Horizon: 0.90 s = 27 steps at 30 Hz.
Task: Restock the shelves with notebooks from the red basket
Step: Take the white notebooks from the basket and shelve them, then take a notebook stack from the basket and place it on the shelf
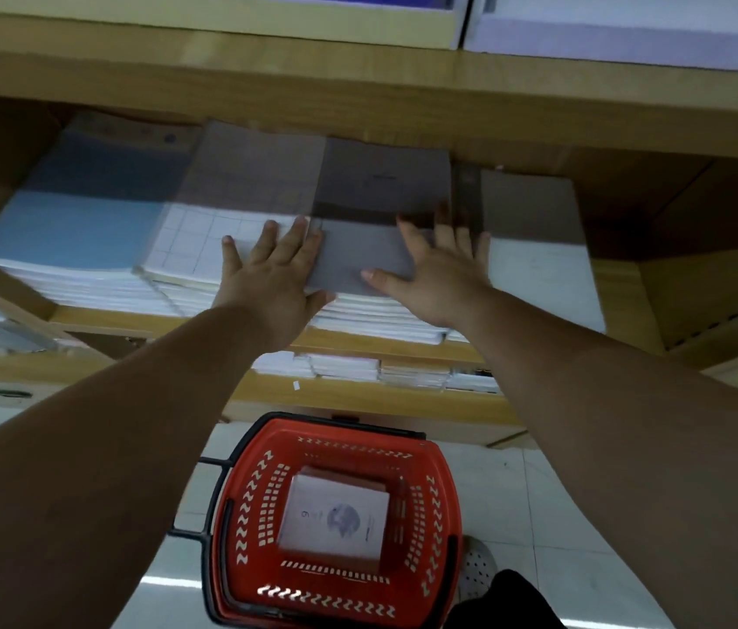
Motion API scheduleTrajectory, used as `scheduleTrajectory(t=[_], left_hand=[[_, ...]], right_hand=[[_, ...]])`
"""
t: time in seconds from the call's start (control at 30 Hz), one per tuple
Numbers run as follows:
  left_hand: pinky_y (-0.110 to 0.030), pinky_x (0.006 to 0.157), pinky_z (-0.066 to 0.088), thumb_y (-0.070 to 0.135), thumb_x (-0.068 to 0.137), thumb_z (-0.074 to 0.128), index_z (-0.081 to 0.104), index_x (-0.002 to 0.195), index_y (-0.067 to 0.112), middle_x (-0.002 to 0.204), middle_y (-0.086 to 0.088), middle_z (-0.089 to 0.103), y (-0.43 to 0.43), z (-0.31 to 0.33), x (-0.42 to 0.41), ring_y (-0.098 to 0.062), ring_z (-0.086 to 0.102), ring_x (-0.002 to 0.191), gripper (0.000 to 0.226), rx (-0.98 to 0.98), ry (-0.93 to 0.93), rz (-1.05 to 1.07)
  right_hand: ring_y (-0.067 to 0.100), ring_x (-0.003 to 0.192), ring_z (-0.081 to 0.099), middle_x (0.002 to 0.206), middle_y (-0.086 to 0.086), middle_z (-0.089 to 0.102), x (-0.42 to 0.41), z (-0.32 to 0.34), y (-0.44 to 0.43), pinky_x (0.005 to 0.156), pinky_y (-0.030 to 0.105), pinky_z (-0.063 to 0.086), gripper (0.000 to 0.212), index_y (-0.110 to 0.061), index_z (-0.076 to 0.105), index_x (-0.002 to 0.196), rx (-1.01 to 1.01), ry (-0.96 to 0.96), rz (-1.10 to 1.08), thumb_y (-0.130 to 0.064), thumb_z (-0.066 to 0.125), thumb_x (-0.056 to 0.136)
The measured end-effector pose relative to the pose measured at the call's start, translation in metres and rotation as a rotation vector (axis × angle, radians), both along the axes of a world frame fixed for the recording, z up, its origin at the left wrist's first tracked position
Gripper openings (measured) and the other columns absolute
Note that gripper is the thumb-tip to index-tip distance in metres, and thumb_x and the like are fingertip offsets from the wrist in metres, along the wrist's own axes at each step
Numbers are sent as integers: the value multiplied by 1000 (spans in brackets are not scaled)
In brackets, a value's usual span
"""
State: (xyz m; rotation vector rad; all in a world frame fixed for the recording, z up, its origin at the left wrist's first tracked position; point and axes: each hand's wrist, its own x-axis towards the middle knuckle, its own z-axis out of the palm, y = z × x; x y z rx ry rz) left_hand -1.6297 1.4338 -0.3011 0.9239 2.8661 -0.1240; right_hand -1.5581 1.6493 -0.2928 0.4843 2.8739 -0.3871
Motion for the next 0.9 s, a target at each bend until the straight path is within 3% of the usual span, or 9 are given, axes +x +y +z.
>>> scheduleTrajectory(t=[0.07,0.13,0.2,0.27,0.4,0.63,0.77,0.9], left_hand=[[-63,122,3,53,103,29,-9,161,24,170,-2,-9,-5,-3,24,-28,-7,156,74,95,62,44],[-60,121,14,45,102,42,14,161,20,168,-11,14,-20,-13,57,-34,14,154,70,324,94,61],[-58,110,36,38,96,54,41,151,15,152,-18,43,-43,-33,92,-41,41,136,61,548,112,110],[-54,100,43,38,92,55,52,143,12,137,-20,54,-67,-58,123,-42,50,122,57,618,36,271],[-52,104,41,41,96,57,45,148,18,143,-16,47,-92,-110,168,-39,46,127,59,492,-244,601],[-54,112,39,59,90,58,24,156,28,161,-10,28,-82,-186,243,-38,35,142,80,324,-476,1068],[-54,114,37,58,89,60,18,158,30,163,-11,24,-72,-206,293,-39,32,144,85,300,-530,1225],[-51,120,29,60,91,56,10,159,30,167,-11,13,-78,-237,317,-37,23,150,88,316,-561,1255]], right_hand=[[35,156,-11,171,13,-6,22,-4,-14,124,56,-7,87,-38,6,161,42,196,-15,-82,29,90],[32,157,-11,171,13,-2,53,-15,-37,126,52,-5,78,-33,14,162,10,382,-3,-70,35,97],[28,157,-12,171,10,0,86,-32,-63,127,48,-4,72,-31,21,160,-45,457,47,-63,40,99],[26,157,-14,171,7,0,111,-53,-83,127,46,-4,69,-30,25,160,-112,439,122,-58,43,99],[23,158,-12,172,3,4,128,-111,-92,128,50,6,65,-30,29,158,-188,292,335,-52,47,100],[14,155,-20,171,-8,-7,124,-181,-64,126,42,-1,66,-39,16,160,-209,-187,718,-52,44,101],[16,155,-20,171,-6,-12,120,-202,-70,127,42,-1,68,-39,12,161,-88,-317,918,-53,42,102],[19,157,-15,171,-3,-11,118,-235,-95,128,44,4,71,-37,14,161,-35,-349,960,-53,46,100]])
